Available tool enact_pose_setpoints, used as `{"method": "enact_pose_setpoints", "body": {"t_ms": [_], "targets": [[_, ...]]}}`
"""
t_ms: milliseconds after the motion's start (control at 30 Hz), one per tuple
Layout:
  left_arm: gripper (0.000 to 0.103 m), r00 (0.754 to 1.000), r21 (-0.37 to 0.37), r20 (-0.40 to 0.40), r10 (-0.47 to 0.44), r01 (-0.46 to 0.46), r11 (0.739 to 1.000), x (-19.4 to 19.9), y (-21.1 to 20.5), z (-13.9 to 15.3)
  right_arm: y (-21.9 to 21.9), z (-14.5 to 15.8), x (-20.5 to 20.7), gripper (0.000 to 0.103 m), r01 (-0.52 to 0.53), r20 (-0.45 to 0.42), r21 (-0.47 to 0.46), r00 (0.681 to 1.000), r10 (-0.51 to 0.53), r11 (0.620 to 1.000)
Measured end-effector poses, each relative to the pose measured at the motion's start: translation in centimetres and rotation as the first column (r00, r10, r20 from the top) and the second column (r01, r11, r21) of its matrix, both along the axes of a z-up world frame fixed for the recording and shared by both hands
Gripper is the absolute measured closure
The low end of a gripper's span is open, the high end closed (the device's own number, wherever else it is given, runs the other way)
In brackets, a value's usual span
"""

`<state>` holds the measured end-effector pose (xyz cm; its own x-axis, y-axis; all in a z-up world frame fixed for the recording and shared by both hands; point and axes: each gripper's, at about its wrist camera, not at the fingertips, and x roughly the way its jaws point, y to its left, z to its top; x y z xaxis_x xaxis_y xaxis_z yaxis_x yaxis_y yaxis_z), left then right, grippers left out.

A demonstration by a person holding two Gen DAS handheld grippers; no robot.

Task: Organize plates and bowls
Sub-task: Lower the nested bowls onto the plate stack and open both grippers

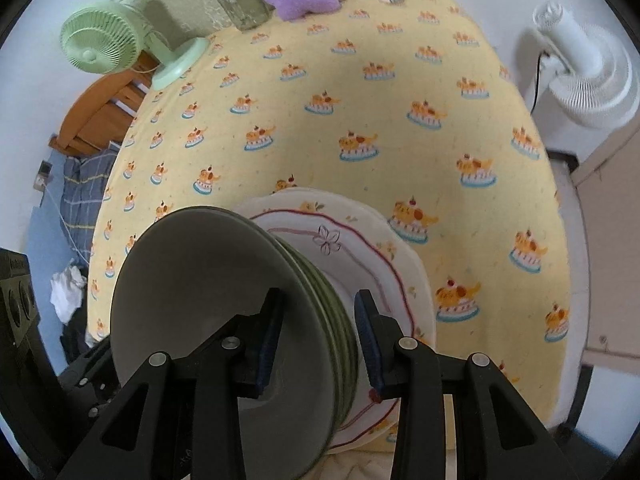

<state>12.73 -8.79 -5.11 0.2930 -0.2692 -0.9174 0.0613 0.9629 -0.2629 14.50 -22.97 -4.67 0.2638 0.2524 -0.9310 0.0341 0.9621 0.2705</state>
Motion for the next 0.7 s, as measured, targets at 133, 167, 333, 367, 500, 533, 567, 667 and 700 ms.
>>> {"method": "enact_pose_setpoints", "body": {"t_ms": [133,167,333,367,500,533,567,667,700], "targets": [[0.023,0.999,0.028,0.014,0.030,-0.031,0.999,-0.4,0.6,0.8,-0.4,0.5,-0.3,0.047,-0.001,0.020,-0.006,1.000,0.001,1.000],[0.019,0.999,0.031,0.021,0.034,-0.034,0.999,-0.6,0.9,1.2,-0.6,0.7,-0.5,0.044,0.011,0.020,-0.003,1.000,-0.011,1.000],[0.008,0.995,0.052,0.095,-0.006,0.001,0.999,-1.0,2.0,3.2,-0.6,2.7,-1.7,0.025,0.068,0.093,-0.019,0.993,-0.066,0.997],[0.008,0.993,0.055,0.114,-0.024,0.018,0.998,-1.0,2.2,3.5,-0.3,3.2,-1.9,0.025,0.078,0.111,-0.029,0.991,-0.074,0.997],[0.008,0.972,0.080,0.209,-0.107,0.092,0.993,-1.4,3.3,5.1,1.5,5.0,-3.1,0.025,0.137,0.196,-0.104,0.974,-0.115,0.985],[0.008,0.963,0.090,0.240,-0.125,0.106,0.990,-1.7,3.7,5.5,2.0,5.6,-3.5,0.025,0.159,0.223,-0.116,0.966,-0.130,0.980],[0.008,0.954,0.102,0.263,-0.141,0.118,0.988,-1.8,4.2,5.9,2.6,6.1,-3.9,0.025,0.177,0.249,-0.132,0.958,-0.141,0.975],[0.008,0.929,0.131,0.321,-0.185,0.150,0.980,-2.4,5.9,6.8,4.4,7.2,-5.0,0.025,0.222,0.317,-0.182,0.935,-0.157,0.958],[0.008,0.919,0.136,0.341,-0.196,0.158,0.978,-2.6,6.6,7.0,5.1,7.5,-5.4,0.025,0.244,0.344,-0.192,0.924,-0.168,0.951]]}}
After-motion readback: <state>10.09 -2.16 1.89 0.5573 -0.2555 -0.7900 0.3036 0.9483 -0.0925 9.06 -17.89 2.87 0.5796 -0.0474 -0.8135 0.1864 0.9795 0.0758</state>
